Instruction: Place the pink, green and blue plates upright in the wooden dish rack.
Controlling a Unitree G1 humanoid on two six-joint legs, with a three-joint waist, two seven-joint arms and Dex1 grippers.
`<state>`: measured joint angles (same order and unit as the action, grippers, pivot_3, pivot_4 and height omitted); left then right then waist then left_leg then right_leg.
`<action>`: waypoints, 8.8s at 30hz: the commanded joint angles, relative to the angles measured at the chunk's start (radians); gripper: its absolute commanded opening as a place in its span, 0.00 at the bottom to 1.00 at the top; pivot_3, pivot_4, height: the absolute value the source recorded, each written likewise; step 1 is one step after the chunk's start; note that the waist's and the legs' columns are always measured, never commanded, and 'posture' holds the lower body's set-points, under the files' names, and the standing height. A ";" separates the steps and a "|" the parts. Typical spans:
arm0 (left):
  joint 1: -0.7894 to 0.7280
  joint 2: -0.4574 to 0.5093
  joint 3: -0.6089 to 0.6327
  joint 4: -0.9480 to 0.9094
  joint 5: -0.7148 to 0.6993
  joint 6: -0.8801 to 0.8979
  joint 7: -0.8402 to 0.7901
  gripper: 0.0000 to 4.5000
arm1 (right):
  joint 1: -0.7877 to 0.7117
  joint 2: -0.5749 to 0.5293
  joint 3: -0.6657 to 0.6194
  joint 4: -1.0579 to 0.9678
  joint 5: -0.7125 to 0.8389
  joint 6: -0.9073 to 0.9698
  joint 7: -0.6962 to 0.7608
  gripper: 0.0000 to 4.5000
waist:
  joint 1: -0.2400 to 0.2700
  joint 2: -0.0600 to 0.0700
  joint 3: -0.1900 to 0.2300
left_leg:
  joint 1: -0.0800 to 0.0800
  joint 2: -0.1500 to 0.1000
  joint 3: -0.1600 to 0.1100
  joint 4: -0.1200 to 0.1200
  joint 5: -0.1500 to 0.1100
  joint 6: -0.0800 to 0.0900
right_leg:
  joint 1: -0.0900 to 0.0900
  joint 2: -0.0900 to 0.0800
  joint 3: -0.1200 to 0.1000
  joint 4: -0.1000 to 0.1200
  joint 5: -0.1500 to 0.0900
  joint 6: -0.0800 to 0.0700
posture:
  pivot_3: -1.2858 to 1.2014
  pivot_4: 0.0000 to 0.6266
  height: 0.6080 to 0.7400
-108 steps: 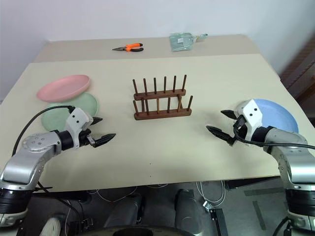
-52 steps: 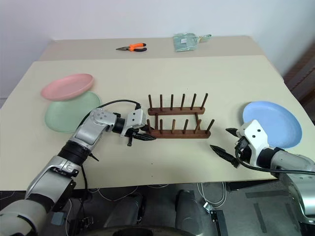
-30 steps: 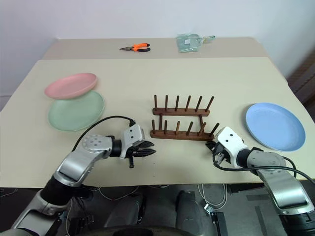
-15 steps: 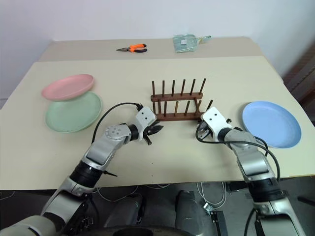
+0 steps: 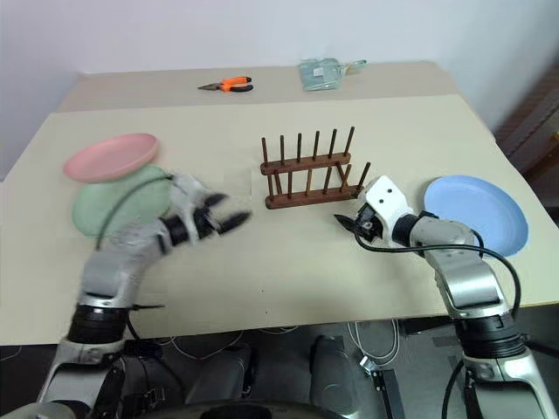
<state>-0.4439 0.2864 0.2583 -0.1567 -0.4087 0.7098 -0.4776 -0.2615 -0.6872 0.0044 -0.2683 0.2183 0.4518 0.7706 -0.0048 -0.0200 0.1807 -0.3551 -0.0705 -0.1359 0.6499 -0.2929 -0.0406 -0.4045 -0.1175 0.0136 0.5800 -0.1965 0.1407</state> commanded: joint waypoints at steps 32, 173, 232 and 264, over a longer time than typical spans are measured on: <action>-0.282 0.050 0.489 0.458 -0.423 -0.017 0.791 0.25 | -0.004 0.039 0.038 0.066 -0.073 -0.126 -0.024 0.99 | 0.016 -0.006 0.000 | -0.001 -0.002 0.001 -0.002 0.001 -0.003 | -0.002 0.001 0.001 0.000 0.002 -0.003 | 0.52 0.24 1.00; -0.018 0.233 -0.116 0.103 -0.018 -0.072 0.040 1.00 | -0.473 -0.024 -0.333 0.266 0.258 0.042 -0.219 0.74 | -0.006 -0.003 0.004 | -0.002 -0.001 0.003 -0.004 0.001 -0.001 | -0.005 0.001 0.003 -0.001 0.001 -0.002 | 0.52 0.24 1.00; -0.467 -0.165 0.173 -0.084 -0.142 0.190 0.630 0.46 | -0.551 0.155 0.383 0.229 -0.555 -0.460 -0.150 0.00 | -0.007 -0.010 0.004 | -0.003 -0.001 0.001 -0.005 0.004 -0.006 | -0.006 0.002 0.002 0.000 0.003 -0.003 | 0.52 0.24 1.00; 0.161 0.291 -0.265 -0.303 -0.173 -0.036 -0.231 0.89 | -0.517 0.504 -0.488 -0.093 0.771 0.753 -0.828 0.00 | -0.010 -0.002 0.005 | -0.003 0.000 0.001 -0.008 0.003 -0.004 | -0.009 0.002 0.003 0.000 0.002 -0.010 | 0.52 0.24 1.00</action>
<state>-0.2701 0.5802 -0.0165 -0.4163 -0.5652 0.6730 -0.7136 -0.7733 -0.1772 -0.4851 -0.3530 0.9680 1.2141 -0.0380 -0.0144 -0.0222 0.1854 -0.3576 -0.0706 -0.1349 0.6414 -0.2902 -0.0444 -0.4130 -0.1150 0.0164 0.5797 -0.1944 0.1306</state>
